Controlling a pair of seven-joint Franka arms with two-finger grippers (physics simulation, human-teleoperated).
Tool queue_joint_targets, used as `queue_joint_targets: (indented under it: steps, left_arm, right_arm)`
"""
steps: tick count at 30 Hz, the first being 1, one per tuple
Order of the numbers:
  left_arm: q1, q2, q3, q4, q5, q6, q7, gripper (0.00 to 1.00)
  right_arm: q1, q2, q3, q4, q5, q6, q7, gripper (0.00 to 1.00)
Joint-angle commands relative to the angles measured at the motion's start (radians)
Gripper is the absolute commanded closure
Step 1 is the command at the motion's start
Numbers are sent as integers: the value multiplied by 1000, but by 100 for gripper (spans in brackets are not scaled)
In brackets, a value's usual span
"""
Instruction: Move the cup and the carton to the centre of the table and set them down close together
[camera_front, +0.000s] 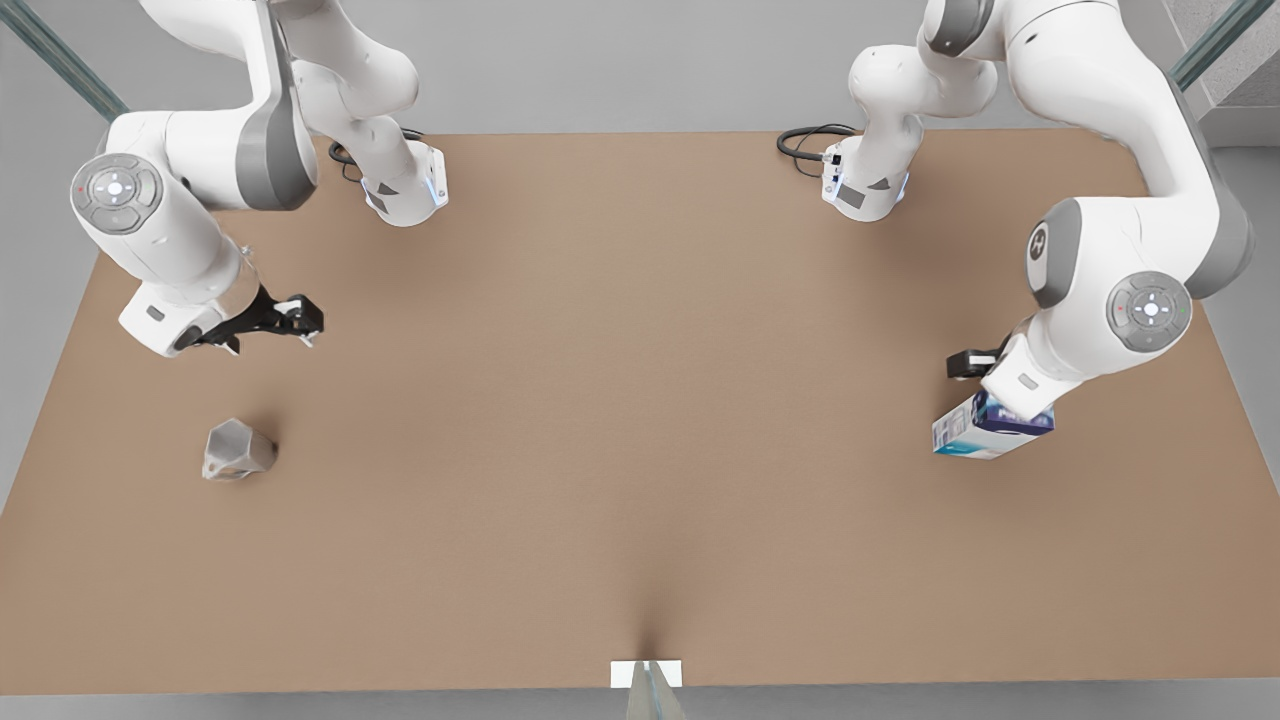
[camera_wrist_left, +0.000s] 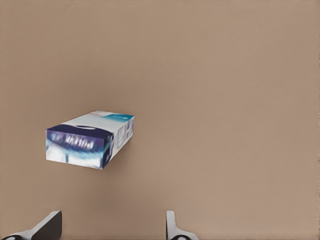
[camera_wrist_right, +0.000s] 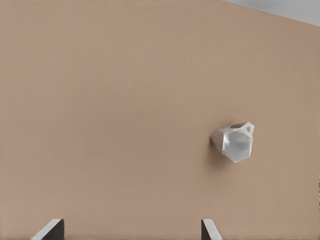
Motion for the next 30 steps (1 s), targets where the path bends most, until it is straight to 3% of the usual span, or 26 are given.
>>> queue_joint_targets:
  steps: [1, 2, 6, 12, 30]
  left_arm:
    - [-4, 0, 1, 0, -2, -1, -2, 0]
    - [-2, 0, 1, 0, 0, -1, -2, 0]
    - [-4, 11, 1, 5, 3, 6, 7, 0]
    - [-2, 13, -1, 5, 6, -1, 6, 0]
    - [0, 51, 4, 25, 9, 9, 4, 0]
  right_arm:
    - [-66, 0, 0, 0, 0, 0, 0, 0]
    - [-68, 4, 0, -2, 0, 0, 0, 0]
    - [-206, 262, -2, 3, -2, 44, -3, 0]
    - [-458, 426, 50, 0, 17, 189, -18, 0]
    - [-502, 603, 55, 89, -8, 278, -215, 0]
